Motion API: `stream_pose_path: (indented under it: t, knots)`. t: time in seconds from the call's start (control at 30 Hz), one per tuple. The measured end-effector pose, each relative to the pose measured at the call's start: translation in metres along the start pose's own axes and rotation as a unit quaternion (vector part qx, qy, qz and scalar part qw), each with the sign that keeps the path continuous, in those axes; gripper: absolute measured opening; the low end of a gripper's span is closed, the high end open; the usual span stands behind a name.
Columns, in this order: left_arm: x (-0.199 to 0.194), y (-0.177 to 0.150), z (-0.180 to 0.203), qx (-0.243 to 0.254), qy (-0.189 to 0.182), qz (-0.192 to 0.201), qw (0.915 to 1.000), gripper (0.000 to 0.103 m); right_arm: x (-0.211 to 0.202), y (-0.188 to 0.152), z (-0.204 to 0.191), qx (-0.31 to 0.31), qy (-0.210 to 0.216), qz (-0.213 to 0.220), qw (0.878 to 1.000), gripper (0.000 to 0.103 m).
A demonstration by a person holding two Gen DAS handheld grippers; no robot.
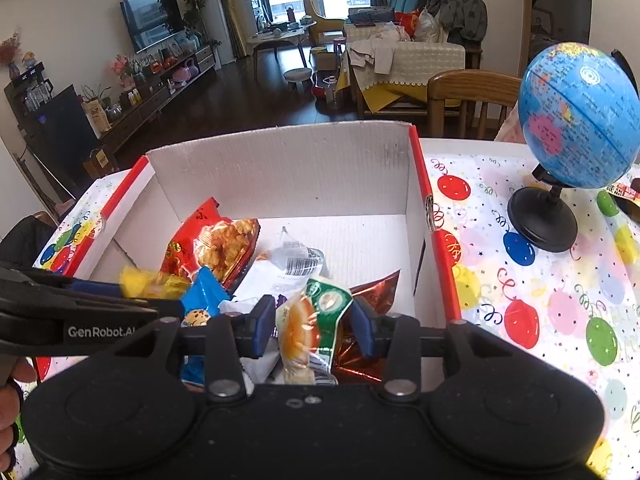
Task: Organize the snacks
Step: 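Open both grippers to release the packets into the red box, then withdraw both tools from the red box toward the remaining snacks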
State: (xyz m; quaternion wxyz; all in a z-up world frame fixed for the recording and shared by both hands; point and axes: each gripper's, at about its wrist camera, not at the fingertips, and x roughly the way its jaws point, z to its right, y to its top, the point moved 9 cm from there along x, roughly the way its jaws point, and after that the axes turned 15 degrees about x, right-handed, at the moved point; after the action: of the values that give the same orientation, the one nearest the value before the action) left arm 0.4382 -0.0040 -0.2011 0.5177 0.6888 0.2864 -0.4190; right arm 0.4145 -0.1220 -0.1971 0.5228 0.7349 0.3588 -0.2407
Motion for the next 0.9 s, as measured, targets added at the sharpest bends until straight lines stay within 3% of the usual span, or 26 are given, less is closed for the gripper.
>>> stream_pose_path:
  t: [0.2,0.47,0.63,0.9]
  knots:
    - [-0.015,-0.001,0.0,-0.001,-0.002,0.01,0.9999,0.065,-0.015,0.001,-0.002,0.001,0.0,0.011,1.0,0.052]
    - [-0.053,-0.002,-0.005,-0.012,-0.001,0.038,0.9992,0.069,-0.052,0.002,-0.005,0.003,0.001,0.042,0.999,0.073]
    - [-0.078,-0.007,-0.003,-0.011,-0.005,0.057,0.9983,0.07,-0.081,-0.001,-0.014,-0.001,0.007,0.06,0.998,0.08]
    - [-0.121,-0.024,0.004,0.0,-0.016,0.085,0.9962,0.081,-0.127,-0.016,-0.028,-0.006,0.014,0.087,0.996,0.09]
